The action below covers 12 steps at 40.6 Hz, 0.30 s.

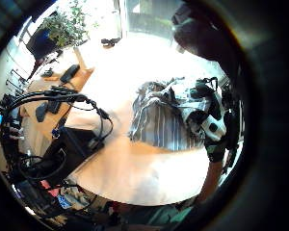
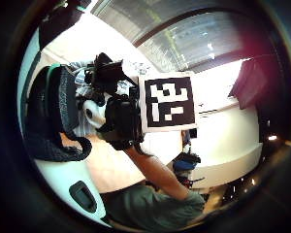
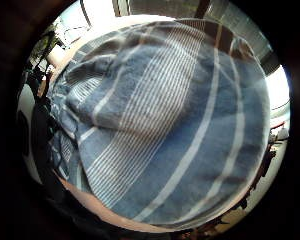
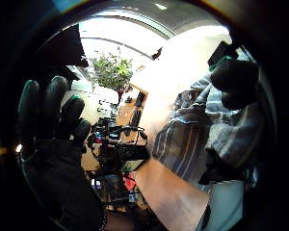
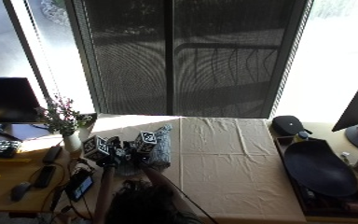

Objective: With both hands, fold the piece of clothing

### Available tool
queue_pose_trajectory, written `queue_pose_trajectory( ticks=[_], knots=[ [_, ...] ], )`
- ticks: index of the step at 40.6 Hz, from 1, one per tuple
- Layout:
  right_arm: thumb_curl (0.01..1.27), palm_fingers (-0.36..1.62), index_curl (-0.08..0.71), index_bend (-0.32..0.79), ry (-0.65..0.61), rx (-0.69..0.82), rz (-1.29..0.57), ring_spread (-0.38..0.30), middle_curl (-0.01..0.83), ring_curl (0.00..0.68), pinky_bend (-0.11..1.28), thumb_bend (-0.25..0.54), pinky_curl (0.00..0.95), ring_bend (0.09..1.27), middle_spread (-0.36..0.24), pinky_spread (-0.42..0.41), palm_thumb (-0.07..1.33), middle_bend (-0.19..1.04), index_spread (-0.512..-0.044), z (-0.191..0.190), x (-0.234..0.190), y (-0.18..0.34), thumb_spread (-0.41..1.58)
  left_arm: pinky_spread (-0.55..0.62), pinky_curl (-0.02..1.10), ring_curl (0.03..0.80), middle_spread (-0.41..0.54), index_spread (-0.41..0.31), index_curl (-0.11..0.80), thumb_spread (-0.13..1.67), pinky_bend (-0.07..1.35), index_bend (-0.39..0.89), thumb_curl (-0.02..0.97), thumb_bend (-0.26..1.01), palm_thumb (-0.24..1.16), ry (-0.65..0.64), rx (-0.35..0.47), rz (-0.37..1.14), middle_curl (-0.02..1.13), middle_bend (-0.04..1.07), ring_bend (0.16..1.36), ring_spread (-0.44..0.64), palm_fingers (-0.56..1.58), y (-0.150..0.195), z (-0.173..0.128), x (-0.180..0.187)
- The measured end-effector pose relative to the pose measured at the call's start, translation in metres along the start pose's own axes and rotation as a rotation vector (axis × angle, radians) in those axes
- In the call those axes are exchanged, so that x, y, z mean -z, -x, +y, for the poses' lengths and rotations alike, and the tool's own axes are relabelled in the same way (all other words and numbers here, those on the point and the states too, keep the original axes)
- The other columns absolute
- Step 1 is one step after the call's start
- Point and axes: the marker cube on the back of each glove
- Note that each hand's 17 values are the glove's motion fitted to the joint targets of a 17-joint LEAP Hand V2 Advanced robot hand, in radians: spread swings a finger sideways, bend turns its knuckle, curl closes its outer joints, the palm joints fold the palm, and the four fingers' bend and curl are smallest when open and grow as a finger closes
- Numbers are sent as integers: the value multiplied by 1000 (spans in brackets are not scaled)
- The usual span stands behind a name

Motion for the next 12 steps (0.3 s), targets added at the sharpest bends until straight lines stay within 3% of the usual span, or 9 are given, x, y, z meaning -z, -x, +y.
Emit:
queue_pose_trajectory(
  ticks=[4, 5, 6, 7, 8, 9, 10, 12],
  knots=[
    [637, 1147, 218, 27, -40, 63, -22, -313, 462, 420, 663, -27, 377, 651, -278, -362, 1037, 198, -330, -6, -2, -3, 643, 202, 330, 322, -76, -156, 339, 1573, 354, 138, 260, 47, 514, 1, -5, -1, 406, 209, 378, 157, 553, -3, 2, -1],
    [637, 1085, 194, -29, -46, 102, -41, -311, 447, 428, 697, -25, 386, 686, -268, -361, 1037, 153, -330, -8, -1, -3, 653, 202, 330, 322, -76, -156, 338, 1574, 353, 138, 260, 47, 514, 4, -7, 1, 407, 208, 377, 157, 553, -4, 3, -1],
    [638, 1123, 199, 15, -66, 174, -74, -313, 453, 421, 680, -27, 379, 673, -275, -361, 1036, 183, -331, -10, 1, 0, 648, 206, 330, 322, -76, -156, 338, 1575, 353, 139, 260, 48, 514, 7, -10, 3, 406, 203, 377, 157, 553, -6, 3, -1],
    [624, 946, 157, -91, -98, 280, -122, -307, 418, 424, 785, -26, 411, 691, -260, -344, 1020, 75, -332, -14, 5, 5, 726, 207, 330, 322, -76, -156, 338, 1575, 354, 139, 260, 48, 514, 9, -15, 5, 406, 200, 378, 157, 552, -8, 3, -1],
    [630, 1020, 170, -28, -133, 402, -177, -310, 433, 435, 754, -23, 401, 707, -262, -354, 1029, 145, -332, -18, 9, 11, 701, 208, 330, 321, -76, -156, 337, 1575, 352, 138, 260, 49, 514, 8, -19, 6, 409, 204, 376, 157, 554, -10, 4, -1],
    [604, 707, 134, -83, -154, 515, -227, -255, 396, 416, 790, -43, 410, 658, -228, -275, 972, 46, -325, -20, 13, 16, 807, 209, 330, 321, -76, -156, 336, 1576, 351, 138, 260, 49, 514, 7, -22, 6, 409, 202, 375, 157, 555, -13, 5, 1],
    [586, 544, 159, -23, -156, 605, -265, -211, 408, 435, 773, -69, 430, 629, -213, -219, 911, 93, -325, -21, 17, 18, 850, 209, 330, 320, -76, -156, 336, 1576, 350, 137, 260, 50, 514, 6, -22, 7, 409, 203, 374, 157, 556, -17, 7, 3],
    [555, 419, 167, 38, -109, 778, -328, -161, 412, 439, 757, -89, 440, 588, -195, -135, 817, 149, -323, -13, 28, 17, 920, 211, 330, 320, -80, -156, 334, 1576, 349, 137, 260, 51, 514, 7, -23, 13, 410, 202, 373, 152, 557, -22, 10, 6]
  ],
)
